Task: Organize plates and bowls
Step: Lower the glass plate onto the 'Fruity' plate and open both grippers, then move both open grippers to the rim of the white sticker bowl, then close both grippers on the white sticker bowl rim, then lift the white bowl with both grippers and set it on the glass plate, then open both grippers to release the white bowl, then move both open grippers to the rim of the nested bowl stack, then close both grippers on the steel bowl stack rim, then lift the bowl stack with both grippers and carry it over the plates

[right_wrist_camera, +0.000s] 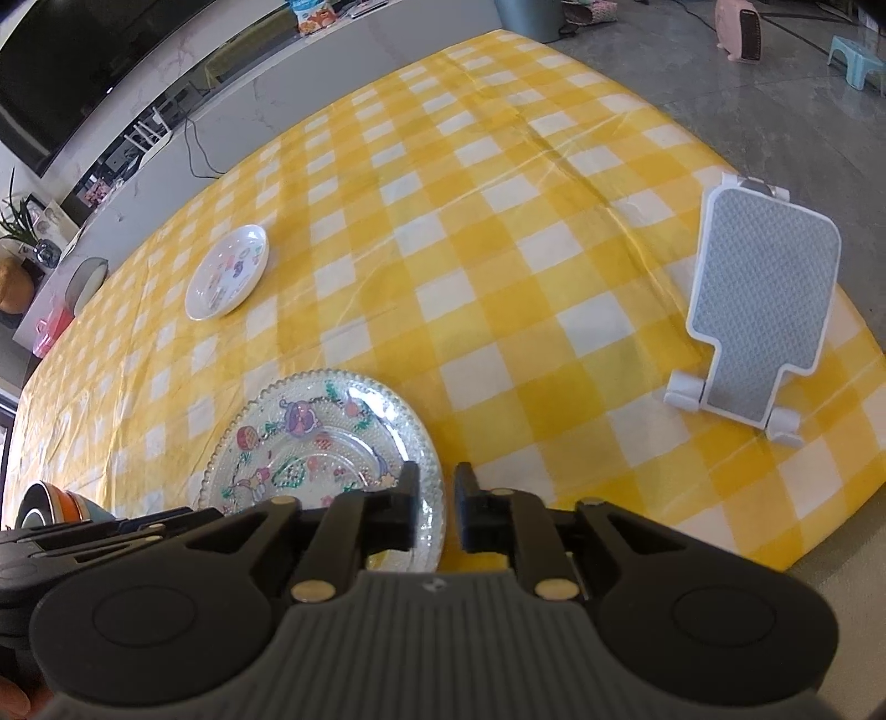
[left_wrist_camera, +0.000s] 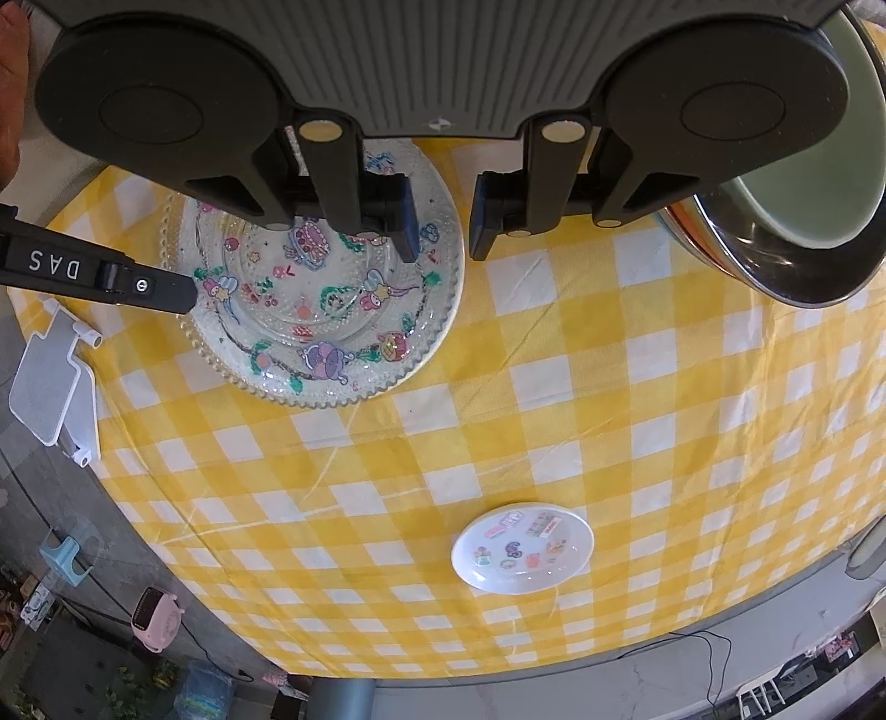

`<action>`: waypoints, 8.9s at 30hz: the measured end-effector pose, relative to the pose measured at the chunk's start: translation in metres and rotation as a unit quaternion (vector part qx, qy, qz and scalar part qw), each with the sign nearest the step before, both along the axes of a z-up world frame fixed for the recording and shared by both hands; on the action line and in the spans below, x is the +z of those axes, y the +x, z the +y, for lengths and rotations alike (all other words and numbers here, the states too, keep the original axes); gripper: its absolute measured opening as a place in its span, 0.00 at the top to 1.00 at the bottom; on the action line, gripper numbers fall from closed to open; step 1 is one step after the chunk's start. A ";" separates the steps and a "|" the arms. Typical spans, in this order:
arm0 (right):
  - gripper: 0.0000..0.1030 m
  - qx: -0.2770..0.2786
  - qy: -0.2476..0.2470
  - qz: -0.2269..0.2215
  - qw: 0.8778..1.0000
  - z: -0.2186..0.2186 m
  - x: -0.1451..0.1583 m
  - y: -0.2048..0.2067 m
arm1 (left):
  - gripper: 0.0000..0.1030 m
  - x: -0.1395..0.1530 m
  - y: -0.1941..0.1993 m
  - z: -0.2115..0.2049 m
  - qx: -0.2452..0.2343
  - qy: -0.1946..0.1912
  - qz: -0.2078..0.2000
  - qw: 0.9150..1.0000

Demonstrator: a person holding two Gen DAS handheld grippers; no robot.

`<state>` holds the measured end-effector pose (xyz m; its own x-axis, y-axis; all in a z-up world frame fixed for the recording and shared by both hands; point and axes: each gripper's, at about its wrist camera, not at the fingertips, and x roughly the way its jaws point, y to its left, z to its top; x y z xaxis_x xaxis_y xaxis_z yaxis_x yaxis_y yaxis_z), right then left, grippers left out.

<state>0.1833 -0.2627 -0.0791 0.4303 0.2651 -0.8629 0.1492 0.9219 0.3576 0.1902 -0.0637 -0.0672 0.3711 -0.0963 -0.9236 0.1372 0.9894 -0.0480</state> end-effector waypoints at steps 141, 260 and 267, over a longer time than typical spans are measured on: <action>1.00 -0.037 0.123 -0.031 0.991 -0.014 0.006 -0.020 | 0.98 0.012 -0.016 0.015 0.077 -0.146 -0.033 0.986; 0.52 0.030 0.189 0.029 0.981 0.180 -0.018 -0.025 | 0.50 -0.003 -0.065 0.214 0.200 -0.213 -0.028 0.956; 0.55 0.021 0.189 0.026 0.982 0.179 -0.018 -0.029 | 0.49 -0.005 -0.066 0.218 0.208 -0.226 -0.024 0.951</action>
